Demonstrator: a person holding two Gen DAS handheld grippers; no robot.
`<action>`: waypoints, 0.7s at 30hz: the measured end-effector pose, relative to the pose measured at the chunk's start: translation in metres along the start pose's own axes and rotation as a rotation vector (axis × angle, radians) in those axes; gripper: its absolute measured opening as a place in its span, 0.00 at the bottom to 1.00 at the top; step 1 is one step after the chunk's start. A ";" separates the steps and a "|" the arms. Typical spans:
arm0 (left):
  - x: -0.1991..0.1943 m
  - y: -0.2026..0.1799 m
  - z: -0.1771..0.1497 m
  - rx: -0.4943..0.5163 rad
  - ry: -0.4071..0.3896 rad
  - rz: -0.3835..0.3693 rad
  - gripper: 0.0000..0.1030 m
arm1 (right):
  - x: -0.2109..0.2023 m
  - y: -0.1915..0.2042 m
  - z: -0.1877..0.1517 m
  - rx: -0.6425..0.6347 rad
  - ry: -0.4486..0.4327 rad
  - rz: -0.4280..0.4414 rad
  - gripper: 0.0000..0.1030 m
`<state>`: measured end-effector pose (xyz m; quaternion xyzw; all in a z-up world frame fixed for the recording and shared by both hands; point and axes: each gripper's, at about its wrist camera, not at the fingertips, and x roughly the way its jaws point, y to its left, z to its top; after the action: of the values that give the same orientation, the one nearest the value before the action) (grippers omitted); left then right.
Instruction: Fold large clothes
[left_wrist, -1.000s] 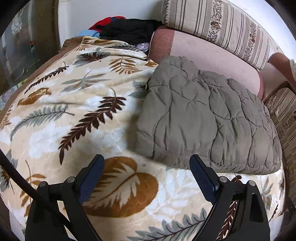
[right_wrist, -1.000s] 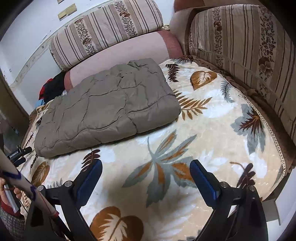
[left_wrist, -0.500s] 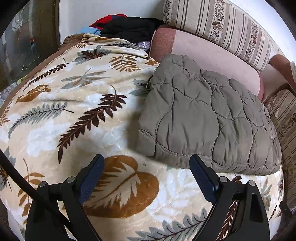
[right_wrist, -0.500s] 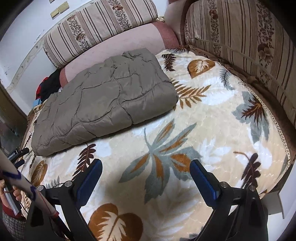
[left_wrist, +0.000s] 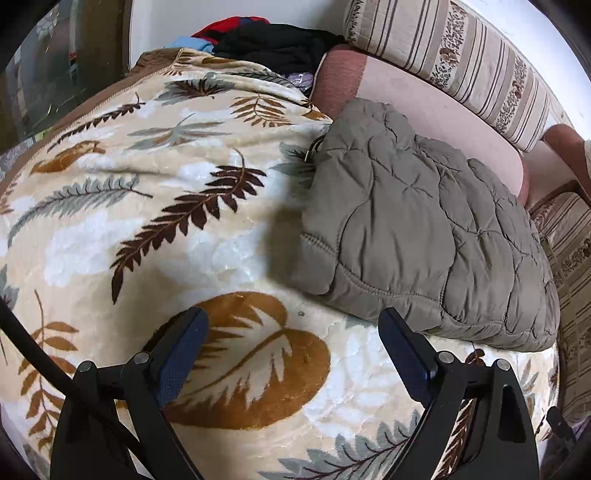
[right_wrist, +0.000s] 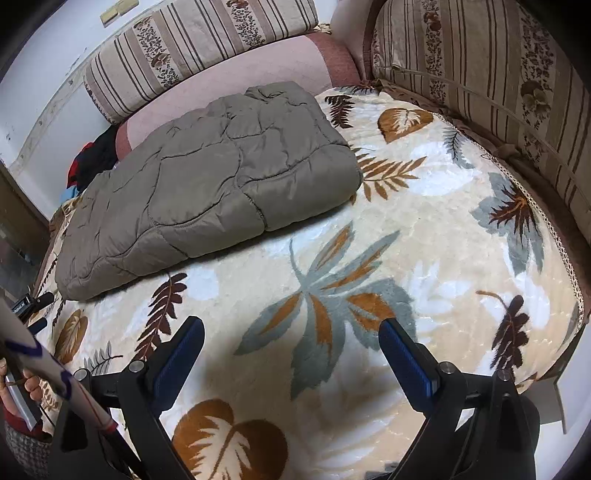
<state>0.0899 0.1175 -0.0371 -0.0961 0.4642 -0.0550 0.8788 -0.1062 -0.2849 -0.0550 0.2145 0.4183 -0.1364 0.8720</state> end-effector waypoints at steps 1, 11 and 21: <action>0.000 0.001 -0.001 -0.004 -0.002 -0.001 0.90 | 0.000 0.000 -0.001 -0.002 0.001 0.000 0.95; 0.001 0.007 -0.006 -0.026 -0.005 -0.022 0.90 | 0.008 0.005 -0.003 -0.013 0.018 0.008 0.95; -0.009 0.006 0.002 -0.026 -0.025 -0.042 0.90 | 0.014 0.002 0.003 -0.014 0.018 0.011 0.95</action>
<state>0.0865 0.1248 -0.0306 -0.1177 0.4516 -0.0660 0.8820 -0.0950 -0.2856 -0.0640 0.2120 0.4258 -0.1265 0.8705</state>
